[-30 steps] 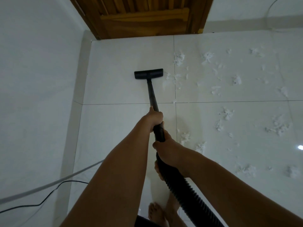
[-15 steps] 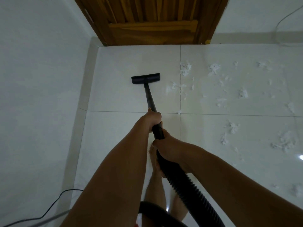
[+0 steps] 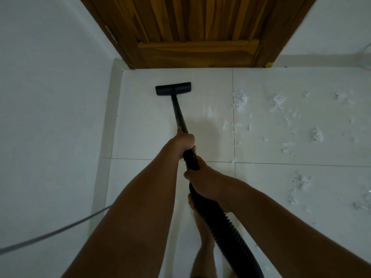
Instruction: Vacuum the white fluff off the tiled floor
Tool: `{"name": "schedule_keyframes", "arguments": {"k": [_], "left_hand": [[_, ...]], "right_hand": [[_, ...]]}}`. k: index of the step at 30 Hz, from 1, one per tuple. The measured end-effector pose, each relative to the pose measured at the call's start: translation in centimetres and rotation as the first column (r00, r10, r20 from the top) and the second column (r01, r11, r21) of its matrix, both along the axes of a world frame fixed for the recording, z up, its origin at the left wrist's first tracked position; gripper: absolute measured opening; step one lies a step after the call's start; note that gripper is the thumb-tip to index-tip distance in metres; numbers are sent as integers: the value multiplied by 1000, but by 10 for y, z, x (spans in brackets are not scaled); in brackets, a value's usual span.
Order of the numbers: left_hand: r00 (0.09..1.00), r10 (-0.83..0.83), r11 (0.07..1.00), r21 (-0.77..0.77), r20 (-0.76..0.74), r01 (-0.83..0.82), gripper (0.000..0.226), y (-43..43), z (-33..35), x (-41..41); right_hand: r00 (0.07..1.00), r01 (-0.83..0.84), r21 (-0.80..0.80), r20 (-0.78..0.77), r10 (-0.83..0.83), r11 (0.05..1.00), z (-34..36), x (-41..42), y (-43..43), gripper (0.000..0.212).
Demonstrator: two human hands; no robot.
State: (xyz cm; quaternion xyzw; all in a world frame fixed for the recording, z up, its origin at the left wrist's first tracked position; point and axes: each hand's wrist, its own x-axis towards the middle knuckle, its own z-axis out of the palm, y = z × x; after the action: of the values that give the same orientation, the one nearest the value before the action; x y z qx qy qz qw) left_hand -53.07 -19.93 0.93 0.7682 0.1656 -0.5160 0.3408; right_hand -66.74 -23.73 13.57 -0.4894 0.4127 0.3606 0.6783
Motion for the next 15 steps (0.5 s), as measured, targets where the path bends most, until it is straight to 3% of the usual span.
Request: {"name": "schedule_keyframes", "arguments": {"k": [8, 15], "left_hand": [[1000, 6, 1000, -8, 17, -6, 68, -6, -17, 57], [1000, 19, 1000, -14, 23, -19, 72, -7, -25, 58]], "right_hand": [[1000, 1, 7, -9, -1, 1000, -12, 51, -6, 64], [1000, 11, 12, -3, -11, 1000, -19, 51, -5, 64]]}}
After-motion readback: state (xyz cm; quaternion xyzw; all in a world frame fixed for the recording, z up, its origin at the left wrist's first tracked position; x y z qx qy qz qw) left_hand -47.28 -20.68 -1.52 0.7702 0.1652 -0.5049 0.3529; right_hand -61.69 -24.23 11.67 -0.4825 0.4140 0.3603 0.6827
